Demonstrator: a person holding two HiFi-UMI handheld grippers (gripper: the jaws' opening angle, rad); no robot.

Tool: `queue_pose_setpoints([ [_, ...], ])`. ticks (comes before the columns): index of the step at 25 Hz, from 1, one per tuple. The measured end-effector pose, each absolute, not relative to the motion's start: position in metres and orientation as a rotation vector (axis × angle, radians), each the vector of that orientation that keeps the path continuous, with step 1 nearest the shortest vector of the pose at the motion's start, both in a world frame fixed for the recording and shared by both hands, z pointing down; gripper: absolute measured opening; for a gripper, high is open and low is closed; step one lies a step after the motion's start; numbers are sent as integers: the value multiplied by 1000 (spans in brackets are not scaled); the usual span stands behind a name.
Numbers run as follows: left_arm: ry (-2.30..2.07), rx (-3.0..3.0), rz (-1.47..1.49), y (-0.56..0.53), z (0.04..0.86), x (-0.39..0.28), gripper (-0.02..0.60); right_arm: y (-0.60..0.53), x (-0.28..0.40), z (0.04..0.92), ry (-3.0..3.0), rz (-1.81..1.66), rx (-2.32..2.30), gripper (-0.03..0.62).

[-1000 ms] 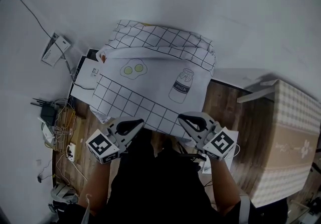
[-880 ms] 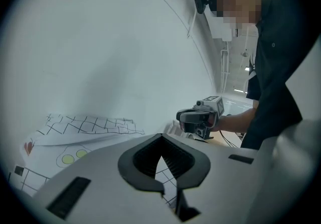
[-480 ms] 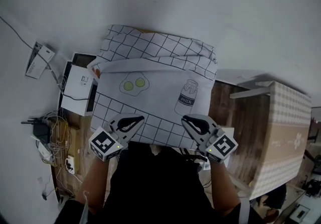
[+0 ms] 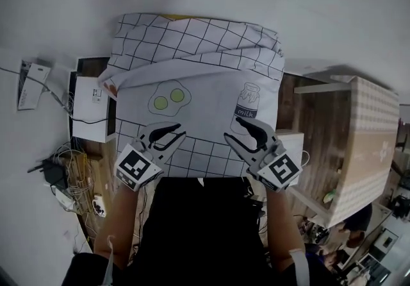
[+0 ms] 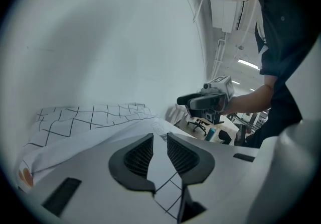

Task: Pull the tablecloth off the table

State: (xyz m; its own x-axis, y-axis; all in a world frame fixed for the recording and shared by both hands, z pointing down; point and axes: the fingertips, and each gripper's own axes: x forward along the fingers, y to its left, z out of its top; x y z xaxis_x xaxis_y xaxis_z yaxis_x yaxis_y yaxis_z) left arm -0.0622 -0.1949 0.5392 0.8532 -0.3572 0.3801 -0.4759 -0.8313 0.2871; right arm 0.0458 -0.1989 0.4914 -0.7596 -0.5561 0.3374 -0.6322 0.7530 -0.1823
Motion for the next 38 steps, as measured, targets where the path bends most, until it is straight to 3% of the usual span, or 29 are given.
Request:
queue_pose_setpoints([
  [9, -587, 2719, 859, -214, 609, -54, 187, -213, 51, 570, -2586, 512, 823, 291],
  [19, -489, 2656, 1103, -216, 656, -48, 348, -211, 51, 649, -2391, 414, 623, 322],
  [25, -429, 2624, 1212, -211, 674, -46, 390, -215, 52, 673, -2310, 344, 591, 339],
  [38, -402, 2612, 1267, -215, 693, -49, 390, -216, 49, 693, -2278, 324, 522, 339],
])
